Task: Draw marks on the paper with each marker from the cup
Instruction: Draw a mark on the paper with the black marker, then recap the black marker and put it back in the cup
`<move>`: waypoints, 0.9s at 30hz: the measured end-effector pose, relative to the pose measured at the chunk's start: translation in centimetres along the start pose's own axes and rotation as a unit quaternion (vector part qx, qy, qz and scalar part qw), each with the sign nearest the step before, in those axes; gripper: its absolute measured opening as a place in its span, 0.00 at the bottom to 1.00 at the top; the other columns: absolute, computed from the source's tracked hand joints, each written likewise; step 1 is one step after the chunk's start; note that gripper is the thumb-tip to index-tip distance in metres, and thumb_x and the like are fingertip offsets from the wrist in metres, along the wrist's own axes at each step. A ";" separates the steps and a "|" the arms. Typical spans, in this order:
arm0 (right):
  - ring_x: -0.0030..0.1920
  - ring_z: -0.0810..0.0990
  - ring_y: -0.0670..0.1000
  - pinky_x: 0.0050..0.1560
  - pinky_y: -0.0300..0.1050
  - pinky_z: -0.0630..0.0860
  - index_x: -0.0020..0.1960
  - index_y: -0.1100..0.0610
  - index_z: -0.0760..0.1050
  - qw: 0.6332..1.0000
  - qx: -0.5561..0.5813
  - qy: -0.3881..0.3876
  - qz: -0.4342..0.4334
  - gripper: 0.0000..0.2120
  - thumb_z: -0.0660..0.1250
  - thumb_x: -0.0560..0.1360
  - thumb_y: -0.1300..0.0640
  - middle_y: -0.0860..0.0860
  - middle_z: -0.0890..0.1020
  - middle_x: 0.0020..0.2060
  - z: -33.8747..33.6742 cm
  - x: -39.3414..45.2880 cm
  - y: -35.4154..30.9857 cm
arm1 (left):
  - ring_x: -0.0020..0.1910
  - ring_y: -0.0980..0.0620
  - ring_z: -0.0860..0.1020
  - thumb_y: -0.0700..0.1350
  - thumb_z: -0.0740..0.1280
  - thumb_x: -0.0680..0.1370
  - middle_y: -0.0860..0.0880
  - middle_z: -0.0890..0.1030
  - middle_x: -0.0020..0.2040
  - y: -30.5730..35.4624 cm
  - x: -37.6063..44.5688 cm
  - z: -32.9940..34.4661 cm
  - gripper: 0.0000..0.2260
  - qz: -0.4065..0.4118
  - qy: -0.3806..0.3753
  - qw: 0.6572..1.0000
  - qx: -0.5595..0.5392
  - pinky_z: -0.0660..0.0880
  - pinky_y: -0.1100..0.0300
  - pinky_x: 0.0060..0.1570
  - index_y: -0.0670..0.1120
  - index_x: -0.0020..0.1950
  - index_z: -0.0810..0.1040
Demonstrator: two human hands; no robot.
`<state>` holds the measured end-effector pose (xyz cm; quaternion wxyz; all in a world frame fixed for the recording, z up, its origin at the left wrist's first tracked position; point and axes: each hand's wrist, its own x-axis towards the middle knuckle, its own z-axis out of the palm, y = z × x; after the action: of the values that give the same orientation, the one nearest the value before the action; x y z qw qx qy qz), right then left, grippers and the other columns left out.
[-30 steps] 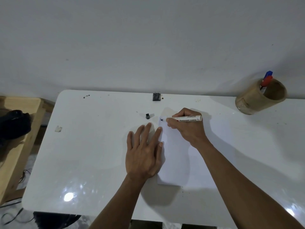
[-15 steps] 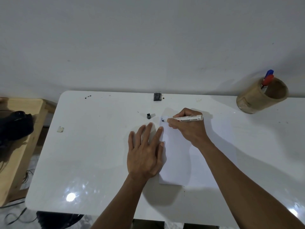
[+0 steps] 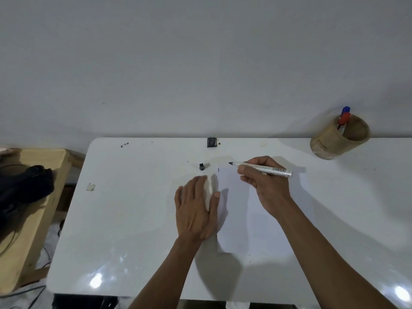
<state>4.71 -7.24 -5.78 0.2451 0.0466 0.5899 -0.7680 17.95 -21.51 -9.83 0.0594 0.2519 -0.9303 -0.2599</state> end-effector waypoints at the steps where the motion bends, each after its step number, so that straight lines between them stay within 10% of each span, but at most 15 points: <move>1: 0.43 0.86 0.56 0.46 0.47 0.83 0.38 0.52 0.81 1.000 0.001 0.002 -0.003 0.15 0.76 0.70 0.72 0.55 0.87 0.40 0.0 -0.5 -0.1 | 0.68 0.46 0.73 0.57 0.59 0.81 0.49 0.76 0.68 0.2 0.7 -0.3 0.21 -0.029 0.014 0.999 -0.029 0.66 0.47 0.70 0.49 0.70 0.69; 10: 0.47 0.88 0.55 0.41 0.44 0.83 0.47 0.57 0.84 0.995 0.064 0.078 0.022 0.07 0.77 0.71 0.65 0.57 0.89 0.46 1.2 -5.2 -1.2 | 0.63 0.44 0.73 0.48 0.60 0.82 0.48 0.80 0.62 0.6 7.4 -1.9 0.13 -0.053 -0.055 0.997 0.030 0.66 0.48 0.60 0.49 0.64 0.77; 14: 0.48 0.88 0.55 0.43 0.46 0.83 0.49 0.59 0.82 0.993 0.060 0.100 0.009 0.06 0.76 0.74 0.64 0.55 0.89 0.45 1.9 -6.1 -2.6 | 0.54 0.45 0.80 0.45 0.66 0.80 0.47 0.85 0.52 1.4 7.6 -3.4 0.07 -0.091 -0.044 0.986 -0.130 0.74 0.52 0.57 0.46 0.54 0.83; 19: 0.47 0.89 0.57 0.41 0.44 0.83 0.49 0.61 0.81 0.992 0.012 0.095 -0.079 0.08 0.76 0.75 0.59 0.56 0.89 0.44 3.7 -6.2 -6.3 | 0.41 0.53 0.83 0.45 0.71 0.78 0.50 0.87 0.42 5.2 6.7 -7.2 0.05 -0.190 -0.086 0.837 -0.507 0.81 0.54 0.46 0.46 0.49 0.85; 27: 0.44 0.89 0.55 0.38 0.40 0.83 0.40 0.49 0.83 0.980 -0.037 0.072 -0.180 0.06 0.77 0.74 0.56 0.55 0.89 0.40 5.4 -7.4 -9.3 | 0.41 0.52 0.79 0.46 0.67 0.81 0.48 0.84 0.45 8.8 5.2 -10.2 0.10 -0.180 -0.141 0.708 -0.668 0.79 0.56 0.47 0.43 0.52 0.85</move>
<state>8.35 -8.18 6.74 0.0613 -0.0139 0.6328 -0.7717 12.10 -22.23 3.29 0.0322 0.2698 -0.4482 -0.8517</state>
